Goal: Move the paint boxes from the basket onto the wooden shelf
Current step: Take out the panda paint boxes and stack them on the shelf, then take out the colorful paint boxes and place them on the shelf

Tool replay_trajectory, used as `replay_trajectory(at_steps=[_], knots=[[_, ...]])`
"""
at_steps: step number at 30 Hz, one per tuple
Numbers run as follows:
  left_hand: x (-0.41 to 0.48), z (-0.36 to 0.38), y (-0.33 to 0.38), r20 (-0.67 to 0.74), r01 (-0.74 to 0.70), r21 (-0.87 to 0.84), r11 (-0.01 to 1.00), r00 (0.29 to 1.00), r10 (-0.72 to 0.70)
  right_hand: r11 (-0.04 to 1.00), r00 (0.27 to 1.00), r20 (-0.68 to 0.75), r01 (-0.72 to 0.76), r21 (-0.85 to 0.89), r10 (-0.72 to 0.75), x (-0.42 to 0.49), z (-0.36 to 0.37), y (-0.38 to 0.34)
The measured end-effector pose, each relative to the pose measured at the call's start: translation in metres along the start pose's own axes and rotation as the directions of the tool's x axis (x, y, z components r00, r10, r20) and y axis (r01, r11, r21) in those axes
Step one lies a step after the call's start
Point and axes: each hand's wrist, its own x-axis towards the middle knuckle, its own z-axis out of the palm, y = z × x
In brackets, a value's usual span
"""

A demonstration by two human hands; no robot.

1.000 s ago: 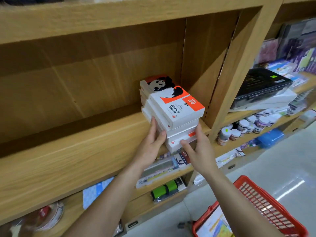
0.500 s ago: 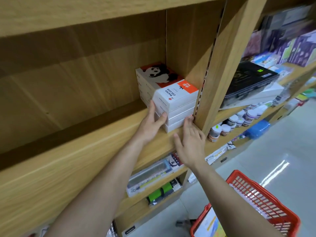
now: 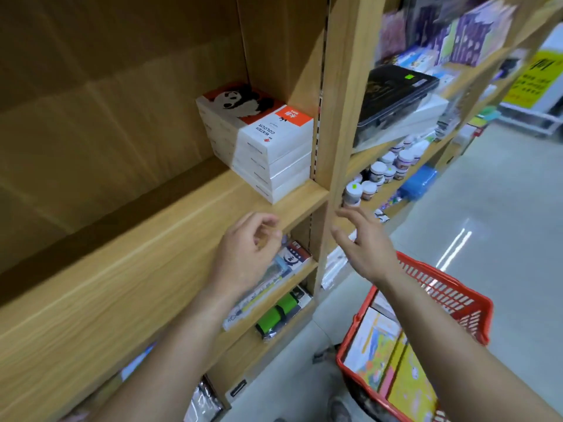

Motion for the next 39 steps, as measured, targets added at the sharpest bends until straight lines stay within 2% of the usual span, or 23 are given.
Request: replay_trajectory(at_steps=[3, 4, 7, 11, 15, 18, 20, 22, 27, 32, 39], knots=[[-0.021, 0.037, -0.002, 0.091, -0.161, 0.21, 0.964, 0.985, 0.145, 0.972, 0.972, -0.019, -0.233, -0.014, 0.233, -0.045, -0.007, 0.063], [-0.023, 0.054, -0.004, 0.13, -0.208, 0.233, 0.95, 0.975, 0.181, 0.949, 0.949, -0.011, -0.314, -0.02, 0.314, -0.061, -0.007, 0.086], [-0.026, 0.111, -0.014, 0.331, -0.117, 0.095, 0.989, 0.94, 0.079, 0.854, 0.854, 0.029, -0.518, -0.05, 0.519, -0.109, -0.005, 0.15], [-0.03, 0.197, -0.039, 0.583, -0.035, 0.149, 0.988, 0.81, -0.059, 0.73, 0.724, 0.098, -0.682, -0.039, 0.682, -0.156, 0.009, 0.225], [-0.028, 0.277, -0.059, 0.666, 0.082, 0.232, 0.969, 0.713, -0.22, 0.646, 0.628, 0.193, -0.762, -0.042, 0.754, -0.18, 0.038, 0.284], [-0.026, 0.332, -0.076, 0.662, 0.07, 0.288, 0.955, 0.706, -0.251, 0.61, 0.58, 0.257, -0.791, -0.049, 0.773, -0.179, 0.067, 0.316], [-0.023, 0.363, -0.087, 0.65, 0.081, 0.325, 0.942, 0.704, -0.284, 0.615, 0.574, 0.293, -0.786, -0.064, 0.764, -0.17, 0.089, 0.336], [-0.021, 0.388, -0.102, 0.631, 0.12, 0.324, 0.938, 0.712, -0.309, 0.649, 0.601, 0.305, -0.756, -0.08, 0.738, -0.156, 0.111, 0.355], [-0.028, 0.426, -0.138, 0.586, 0.134, 0.214, 0.967, 0.774, -0.237, 0.708, 0.636, 0.35, -0.696, -0.125, 0.687, -0.117, 0.169, 0.399], [-0.045, 0.441, -0.163, 0.598, 0.302, 0.11, 0.947, 0.741, -0.305, 0.748, 0.657, 0.361, -0.614, -0.252, 0.661, -0.109, 0.213, 0.426], [-0.045, 0.446, -0.166, 0.572, 0.325, 0.105, 0.94, 0.754, -0.325, 0.794, 0.711, 0.36, -0.494, -0.354, 0.603, -0.112, 0.229, 0.435]])
